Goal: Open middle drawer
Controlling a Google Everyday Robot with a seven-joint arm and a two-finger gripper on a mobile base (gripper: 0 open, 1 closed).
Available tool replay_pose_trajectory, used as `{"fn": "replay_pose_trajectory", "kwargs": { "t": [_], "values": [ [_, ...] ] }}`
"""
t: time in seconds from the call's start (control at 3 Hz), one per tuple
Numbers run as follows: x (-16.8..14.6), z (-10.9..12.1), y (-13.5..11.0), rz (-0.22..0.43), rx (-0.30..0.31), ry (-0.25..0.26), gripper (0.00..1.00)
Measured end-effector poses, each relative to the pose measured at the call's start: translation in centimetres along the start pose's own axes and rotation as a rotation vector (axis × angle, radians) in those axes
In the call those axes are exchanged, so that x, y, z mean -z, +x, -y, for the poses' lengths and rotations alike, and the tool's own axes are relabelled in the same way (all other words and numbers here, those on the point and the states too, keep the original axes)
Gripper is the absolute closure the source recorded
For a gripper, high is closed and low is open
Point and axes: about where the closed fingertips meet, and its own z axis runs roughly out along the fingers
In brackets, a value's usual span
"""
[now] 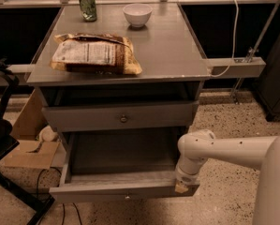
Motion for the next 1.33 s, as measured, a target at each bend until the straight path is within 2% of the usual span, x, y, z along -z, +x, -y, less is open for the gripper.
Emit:
{"fn": "replay_pose_trajectory", "kwargs": {
  "t": [0.67, 1.0, 1.33],
  "values": [
    [0.0, 0.0, 0.0, 0.000, 0.000, 0.000, 0.13],
    [0.0, 0.0, 0.0, 0.000, 0.000, 0.000, 0.00],
    [1.6, 0.2, 0.3, 0.036, -0.003, 0.001, 0.00]
  ]
}}
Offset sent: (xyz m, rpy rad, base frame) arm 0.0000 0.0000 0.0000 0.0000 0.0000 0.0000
